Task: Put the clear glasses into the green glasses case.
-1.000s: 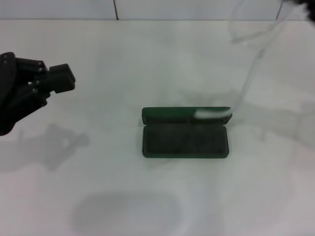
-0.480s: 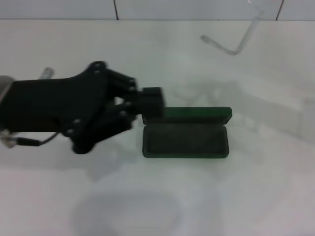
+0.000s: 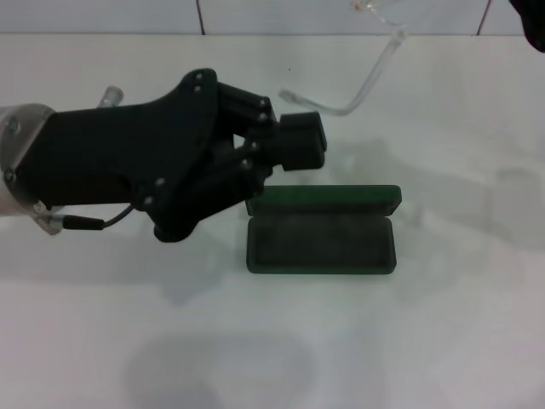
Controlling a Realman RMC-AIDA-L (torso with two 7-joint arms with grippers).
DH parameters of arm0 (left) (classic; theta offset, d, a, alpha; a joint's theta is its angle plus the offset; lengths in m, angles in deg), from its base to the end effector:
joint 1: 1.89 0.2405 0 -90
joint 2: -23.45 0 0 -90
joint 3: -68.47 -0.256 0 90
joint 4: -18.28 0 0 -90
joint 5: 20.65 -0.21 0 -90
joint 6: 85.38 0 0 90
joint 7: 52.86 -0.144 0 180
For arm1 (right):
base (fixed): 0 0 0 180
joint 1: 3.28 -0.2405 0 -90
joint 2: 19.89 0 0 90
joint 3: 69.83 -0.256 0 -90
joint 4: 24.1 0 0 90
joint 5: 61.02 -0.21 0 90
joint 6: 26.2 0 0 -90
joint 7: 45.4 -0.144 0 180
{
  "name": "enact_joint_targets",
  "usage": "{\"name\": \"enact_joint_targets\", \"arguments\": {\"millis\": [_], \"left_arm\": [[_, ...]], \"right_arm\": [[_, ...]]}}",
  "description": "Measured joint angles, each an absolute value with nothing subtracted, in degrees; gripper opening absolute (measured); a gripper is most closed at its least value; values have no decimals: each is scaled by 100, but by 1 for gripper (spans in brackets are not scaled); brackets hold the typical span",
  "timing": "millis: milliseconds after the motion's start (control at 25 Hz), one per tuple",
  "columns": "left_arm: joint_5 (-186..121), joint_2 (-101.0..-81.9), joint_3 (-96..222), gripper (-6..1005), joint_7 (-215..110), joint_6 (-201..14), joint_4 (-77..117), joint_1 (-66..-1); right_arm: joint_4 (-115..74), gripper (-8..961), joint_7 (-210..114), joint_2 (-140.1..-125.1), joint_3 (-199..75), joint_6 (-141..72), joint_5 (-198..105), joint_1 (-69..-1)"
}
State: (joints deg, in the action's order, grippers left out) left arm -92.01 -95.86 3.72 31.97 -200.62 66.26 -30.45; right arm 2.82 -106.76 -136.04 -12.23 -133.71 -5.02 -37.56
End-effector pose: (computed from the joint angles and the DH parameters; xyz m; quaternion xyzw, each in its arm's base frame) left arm -0.1410 0.2790 0.0357 0.8592 0.0132 0.4990 0.1119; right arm 0.1646 0.3331 0.0604 -0.7782 -0.0101 0.6117 0.1418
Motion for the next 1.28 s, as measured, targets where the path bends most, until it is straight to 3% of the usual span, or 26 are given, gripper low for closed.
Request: {"name": "enact_joint_targets", "arguments": {"millis": [1280], "left_arm": [[-9224, -9599, 250, 55, 3113, -20085, 6373, -3052]], "right_arm": [[244, 54, -10519, -13608, -1167, -13332, -568, -3737]]}}
